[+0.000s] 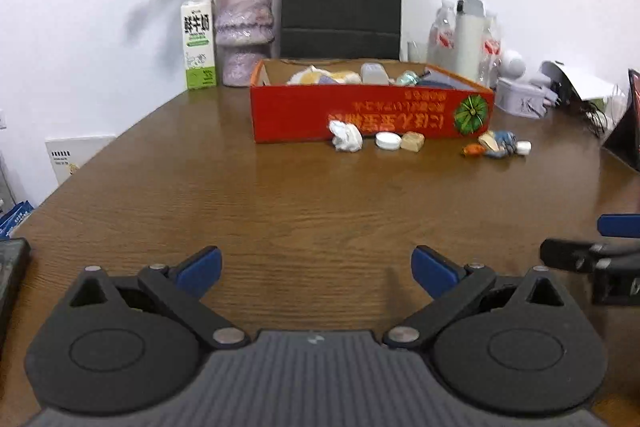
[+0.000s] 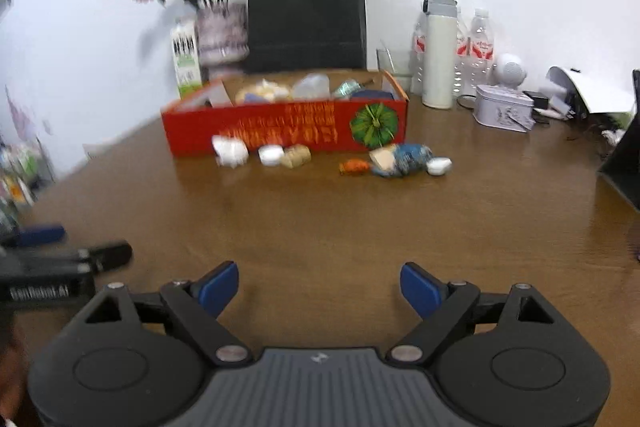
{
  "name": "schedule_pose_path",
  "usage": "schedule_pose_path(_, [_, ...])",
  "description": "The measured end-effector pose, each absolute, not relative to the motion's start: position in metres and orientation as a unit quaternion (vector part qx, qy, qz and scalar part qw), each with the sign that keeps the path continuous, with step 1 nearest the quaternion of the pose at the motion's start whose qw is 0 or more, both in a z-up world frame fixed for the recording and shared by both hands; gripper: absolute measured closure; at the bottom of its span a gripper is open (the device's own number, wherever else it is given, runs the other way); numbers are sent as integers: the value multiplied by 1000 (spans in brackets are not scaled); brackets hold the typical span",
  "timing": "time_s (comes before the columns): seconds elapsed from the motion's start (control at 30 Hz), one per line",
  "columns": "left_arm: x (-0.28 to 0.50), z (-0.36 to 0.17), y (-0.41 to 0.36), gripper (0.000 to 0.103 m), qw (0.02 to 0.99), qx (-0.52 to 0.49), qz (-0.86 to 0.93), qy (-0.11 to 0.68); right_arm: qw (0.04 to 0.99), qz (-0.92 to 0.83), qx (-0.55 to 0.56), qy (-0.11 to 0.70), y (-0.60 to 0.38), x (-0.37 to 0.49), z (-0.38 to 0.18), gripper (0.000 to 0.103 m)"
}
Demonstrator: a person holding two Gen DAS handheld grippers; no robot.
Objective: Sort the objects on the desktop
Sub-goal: 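Withdraw both open tools from the box toward the table, then grasp the white crumpled tissue with the left tool while the right tool grasps the small beige box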
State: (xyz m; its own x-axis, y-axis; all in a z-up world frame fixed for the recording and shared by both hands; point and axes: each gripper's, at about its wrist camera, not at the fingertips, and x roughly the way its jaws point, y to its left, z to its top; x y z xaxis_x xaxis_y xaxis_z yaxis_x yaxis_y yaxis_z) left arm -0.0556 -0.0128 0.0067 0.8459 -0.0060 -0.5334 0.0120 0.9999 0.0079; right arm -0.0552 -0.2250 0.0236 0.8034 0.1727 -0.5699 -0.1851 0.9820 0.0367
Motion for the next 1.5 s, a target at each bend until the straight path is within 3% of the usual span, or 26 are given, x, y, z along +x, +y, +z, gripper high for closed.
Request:
schedule_pose_path(0.13, [-54,4,-15,0,957,8,-10,289,950,96,-4,298,-222,-58,15,10])
schedule_pose_path(0.53, [-54,0,-21,0,953,24,-19,301,950,86,52,295,-233,-58,8,10])
schedule_pose_path(0.8, [-18,12,-9,0,955,-34,-62,288,938,125,76,316,-239,-52,9,11])
schedule_pose_path(0.87, [15,20,-12,11,959,-29,-53,279,928,158,101,323,-247,-41,13,14])
schedule_pose_path(0.93, [53,23,-20,18,961,-11,-50,273,921,169,113,332,-253,-19,20,33])
schedule_pose_path(0.97, [73,22,-22,18,959,-6,-58,278,924,168,102,327,-253,-8,25,35])
schedule_pose_path(1.0, [100,17,-24,20,950,-5,-75,303,930,168,81,317,-251,5,31,37])
schedule_pose_path(1.07, [136,10,-24,38,936,-20,-77,342,936,170,39,306,-243,34,38,37])
schedule_pose_path(1.1, [147,6,-22,41,933,-31,-77,350,934,173,25,312,-238,51,39,37])
schedule_pose_path(1.23, [164,0,-17,59,936,-53,-75,341,920,222,-22,324,-216,112,34,41])
schedule_pose_path(1.27, [162,-2,-15,77,936,-59,-74,339,919,223,-42,323,-210,125,32,41])
schedule_pose_path(1.3, [160,-3,-14,85,936,-59,-73,339,917,224,-59,326,-203,138,29,41])
schedule_pose_path(1.4, [154,-1,-5,85,934,-75,-71,343,915,219,-95,326,-189,167,19,48])
schedule_pose_path(1.43, [152,-1,-2,85,933,-81,-69,345,914,216,-94,330,-188,173,14,61])
schedule_pose_path(1.5, [152,1,0,85,933,-83,-55,347,912,230,-68,334,-188,177,9,70])
